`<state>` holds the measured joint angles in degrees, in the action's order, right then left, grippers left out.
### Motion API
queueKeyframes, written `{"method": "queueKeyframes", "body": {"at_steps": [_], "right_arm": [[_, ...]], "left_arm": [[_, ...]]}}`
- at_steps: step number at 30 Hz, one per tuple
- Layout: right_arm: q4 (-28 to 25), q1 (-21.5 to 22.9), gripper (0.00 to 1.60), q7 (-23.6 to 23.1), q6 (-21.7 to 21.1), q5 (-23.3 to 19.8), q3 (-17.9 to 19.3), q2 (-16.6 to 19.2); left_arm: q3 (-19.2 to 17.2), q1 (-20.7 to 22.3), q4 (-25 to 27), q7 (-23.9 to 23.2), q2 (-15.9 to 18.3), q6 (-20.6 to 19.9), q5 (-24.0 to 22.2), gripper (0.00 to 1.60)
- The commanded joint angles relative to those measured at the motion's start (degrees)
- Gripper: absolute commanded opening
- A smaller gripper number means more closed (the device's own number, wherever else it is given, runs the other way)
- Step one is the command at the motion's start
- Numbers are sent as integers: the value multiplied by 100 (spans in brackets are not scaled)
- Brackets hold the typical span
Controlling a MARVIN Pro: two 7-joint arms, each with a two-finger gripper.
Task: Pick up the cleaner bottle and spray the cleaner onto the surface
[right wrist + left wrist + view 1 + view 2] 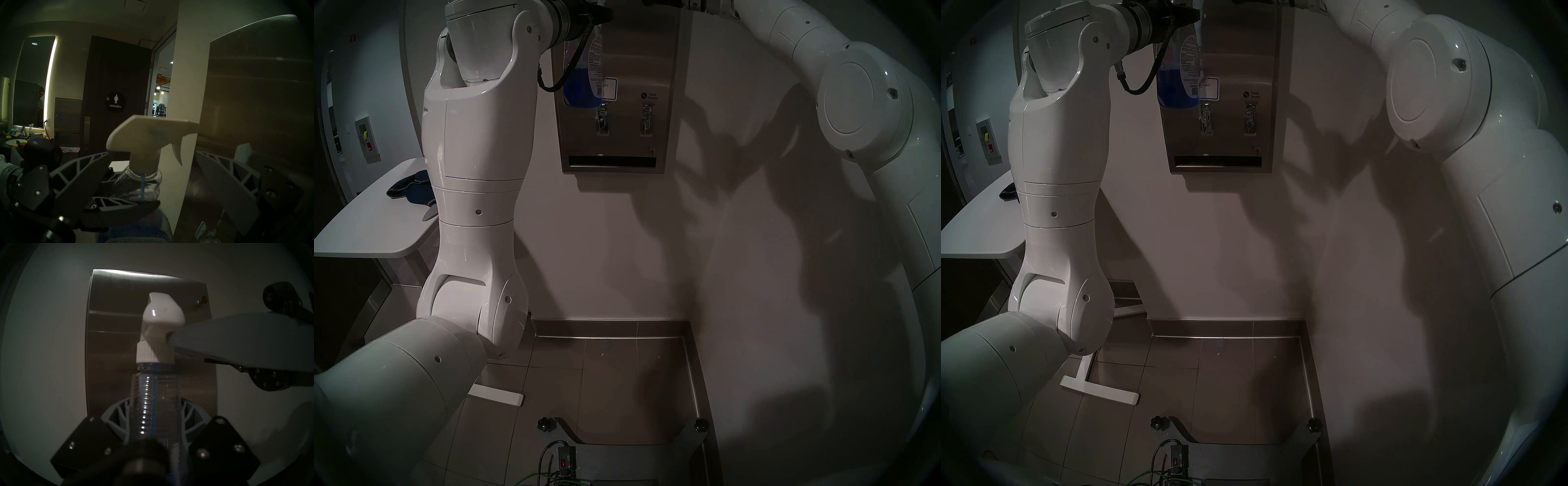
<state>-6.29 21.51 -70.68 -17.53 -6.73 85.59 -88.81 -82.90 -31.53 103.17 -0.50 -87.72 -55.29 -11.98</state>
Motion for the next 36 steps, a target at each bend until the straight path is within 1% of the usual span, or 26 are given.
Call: {"method": "queueKeyframes", "body": {"at_steps": [1,4,5,7,15,17,18,22,24,26,29,30,36], "right_arm": [[-223,363,160,-6,78,-24,45,278],[-291,377,160,125,210,-49,88,295],[-320,370,160,287,304,-76,128,289],[-353,340,160,455,438,-106,183,261],[-499,58,160,1097,1177,-102,252,40],[-518,4,160,1274,1325,-113,282,-5],[-518,4,160,1274,1325,-113,282,-5],[-582,-119,160,1623,1673,-110,318,-115],[-592,-139,160,1677,1726,-118,332,-132],[-648,-200,160,1886,1948,-98,337,-176],[-702,-249,160,2076,2152,-74,334,-197],[-740,-262,160,2135,2254,-15,282,-200],[-824,-368,160,2399,2529,22,266,-217]], "left_arm": [[-9,385,199,15,11,29,0,0],[-8,384,199,17,12,29,-2,0],[-9,382,200,17,12,29,-2,0],[-7,385,199,19,14,29,-5,0],[-1,393,197,29,22,29,-16,0],[-1,390,198,30,22,29,-17,0],[-1,390,198,30,22,29,-17,0],[-5,378,200,30,17,29,-16,0],[-5,377,200,30,17,29,-16,0],[-7,370,201,30,15,29,-16,0],[-7,363,199,31,14,29,-17,0],[-7,358,198,31,14,29,-17,0],[-7,348,196,32,13,29,-18,0]]}}
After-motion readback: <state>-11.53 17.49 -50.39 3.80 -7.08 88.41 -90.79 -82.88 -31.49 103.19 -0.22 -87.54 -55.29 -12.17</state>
